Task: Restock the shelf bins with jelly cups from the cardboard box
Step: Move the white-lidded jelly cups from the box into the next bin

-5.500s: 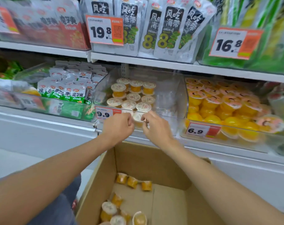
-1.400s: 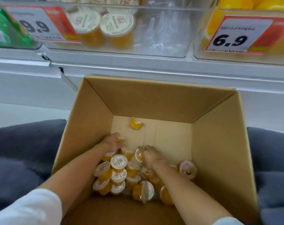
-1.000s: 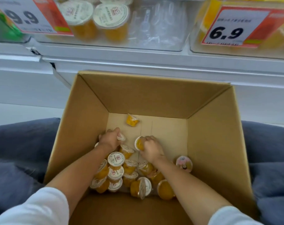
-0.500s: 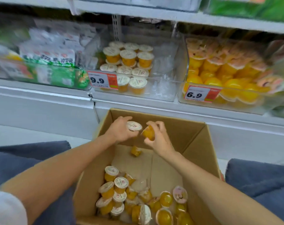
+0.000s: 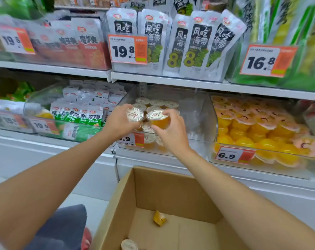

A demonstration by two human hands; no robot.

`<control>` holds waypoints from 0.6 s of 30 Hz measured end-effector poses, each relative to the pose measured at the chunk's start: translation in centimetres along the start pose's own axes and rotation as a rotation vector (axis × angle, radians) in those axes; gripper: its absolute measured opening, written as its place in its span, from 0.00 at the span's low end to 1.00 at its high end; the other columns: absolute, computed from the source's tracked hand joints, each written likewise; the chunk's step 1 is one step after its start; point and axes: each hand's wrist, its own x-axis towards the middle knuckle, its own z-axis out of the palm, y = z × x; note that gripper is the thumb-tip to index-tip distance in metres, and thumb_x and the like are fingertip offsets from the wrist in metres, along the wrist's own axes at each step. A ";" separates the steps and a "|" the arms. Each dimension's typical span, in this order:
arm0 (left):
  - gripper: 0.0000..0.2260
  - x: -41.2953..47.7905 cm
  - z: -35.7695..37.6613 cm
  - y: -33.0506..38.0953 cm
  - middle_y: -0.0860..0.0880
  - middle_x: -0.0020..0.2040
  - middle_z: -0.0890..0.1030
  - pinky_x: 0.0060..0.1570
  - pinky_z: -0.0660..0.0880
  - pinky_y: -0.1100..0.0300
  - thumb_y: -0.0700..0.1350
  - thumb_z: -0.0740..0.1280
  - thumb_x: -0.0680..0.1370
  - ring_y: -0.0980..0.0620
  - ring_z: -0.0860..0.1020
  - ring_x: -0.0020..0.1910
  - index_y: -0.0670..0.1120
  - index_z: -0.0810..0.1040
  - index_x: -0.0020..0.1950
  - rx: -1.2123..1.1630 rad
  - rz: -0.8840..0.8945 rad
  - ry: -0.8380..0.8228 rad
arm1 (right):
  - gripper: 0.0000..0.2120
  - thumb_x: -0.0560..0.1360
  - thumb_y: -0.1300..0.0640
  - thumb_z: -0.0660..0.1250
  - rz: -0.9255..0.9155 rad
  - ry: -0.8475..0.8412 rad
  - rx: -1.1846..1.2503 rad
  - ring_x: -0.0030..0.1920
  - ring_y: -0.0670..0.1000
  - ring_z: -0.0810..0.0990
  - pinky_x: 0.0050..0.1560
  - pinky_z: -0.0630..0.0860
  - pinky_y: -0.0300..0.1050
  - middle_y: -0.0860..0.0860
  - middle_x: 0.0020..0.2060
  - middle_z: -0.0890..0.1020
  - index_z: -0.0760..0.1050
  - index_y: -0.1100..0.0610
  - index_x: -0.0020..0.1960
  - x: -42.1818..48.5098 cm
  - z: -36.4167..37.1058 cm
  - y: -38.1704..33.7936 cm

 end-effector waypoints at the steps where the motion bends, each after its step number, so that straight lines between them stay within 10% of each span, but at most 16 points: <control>1: 0.30 0.8 0.4 0.0 0.44 0.60 0.76 0.51 0.76 0.54 0.49 0.75 0.67 0.46 0.76 0.55 0.47 0.72 0.67 0.032 -0.002 -0.034 | 0.21 0.70 0.50 0.75 0.044 -0.025 -0.017 0.59 0.48 0.70 0.57 0.69 0.41 0.46 0.56 0.75 0.70 0.51 0.58 1.4 0.7 0.2; 9: 0.30 4.6 4.2 -1.3 0.46 0.63 0.78 0.59 0.74 0.58 0.52 0.77 0.66 0.48 0.75 0.62 0.45 0.76 0.66 0.167 -0.093 -0.195 | 0.16 0.69 0.64 0.68 0.183 -0.243 -0.206 0.53 0.54 0.79 0.53 0.77 0.46 0.54 0.59 0.77 0.78 0.55 0.57 5.4 3.5 3.1; 15: 0.04 4.0 4.1 -1.6 0.48 0.45 0.81 0.52 0.79 0.52 0.40 0.69 0.72 0.47 0.80 0.47 0.47 0.83 0.43 0.198 -0.062 -0.035 | 0.23 0.78 0.54 0.59 0.049 -0.499 -0.449 0.74 0.57 0.60 0.73 0.58 0.58 0.50 0.75 0.64 0.68 0.54 0.73 5.1 3.0 2.5; 18: 0.12 3.8 4.0 -1.2 0.44 0.54 0.83 0.50 0.80 0.50 0.37 0.68 0.73 0.43 0.81 0.50 0.49 0.84 0.52 0.253 -0.073 -0.033 | 0.24 0.81 0.52 0.55 0.041 -0.584 -0.484 0.77 0.55 0.53 0.74 0.50 0.61 0.48 0.77 0.58 0.61 0.49 0.76 5.4 3.2 2.5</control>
